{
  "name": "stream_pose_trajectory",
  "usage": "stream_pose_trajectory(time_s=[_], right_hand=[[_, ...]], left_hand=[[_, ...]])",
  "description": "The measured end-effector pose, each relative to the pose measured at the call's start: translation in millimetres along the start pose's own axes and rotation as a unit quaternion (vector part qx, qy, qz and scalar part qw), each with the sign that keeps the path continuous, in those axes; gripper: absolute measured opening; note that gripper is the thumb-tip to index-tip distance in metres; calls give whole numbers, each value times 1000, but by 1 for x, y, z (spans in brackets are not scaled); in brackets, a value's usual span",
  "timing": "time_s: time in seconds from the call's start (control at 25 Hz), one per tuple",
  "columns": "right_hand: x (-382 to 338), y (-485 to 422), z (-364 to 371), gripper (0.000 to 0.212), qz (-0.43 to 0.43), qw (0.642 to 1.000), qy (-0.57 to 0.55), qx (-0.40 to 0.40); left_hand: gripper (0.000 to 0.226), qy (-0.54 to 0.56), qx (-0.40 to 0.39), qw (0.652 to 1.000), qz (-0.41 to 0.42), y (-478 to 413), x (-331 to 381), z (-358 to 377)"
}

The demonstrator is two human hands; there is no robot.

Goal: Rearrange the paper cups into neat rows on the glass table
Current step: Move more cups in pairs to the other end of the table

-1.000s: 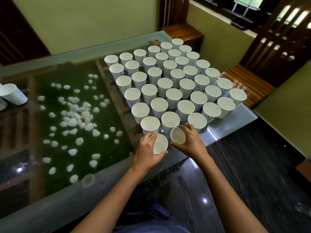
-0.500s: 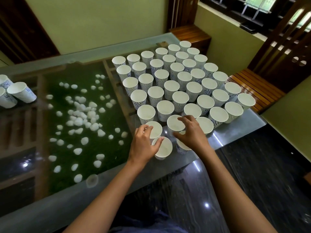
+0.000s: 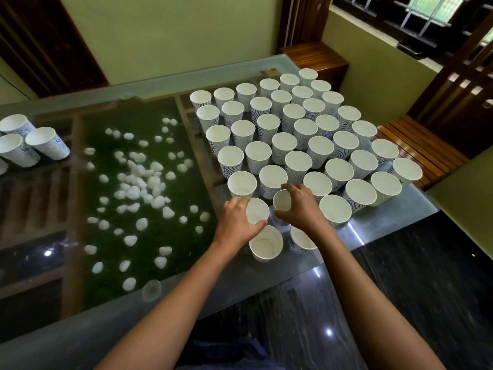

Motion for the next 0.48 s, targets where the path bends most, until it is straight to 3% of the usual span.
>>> stream_pose_trajectory(time_s=[0.48], right_hand=[[2,-2,1,74,12,1000,-20,11]], left_hand=[[58,19,36,999,2,-6,4,2]])
Point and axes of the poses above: each hand's wrist, its own y-axis away from the middle knuckle, its own z-axis out of the palm, x = y × z, the point moved 6 cm from there along -y, towards the middle knuckle, and after that the axes turned 11 degrees about y, right-handed, at the moved point
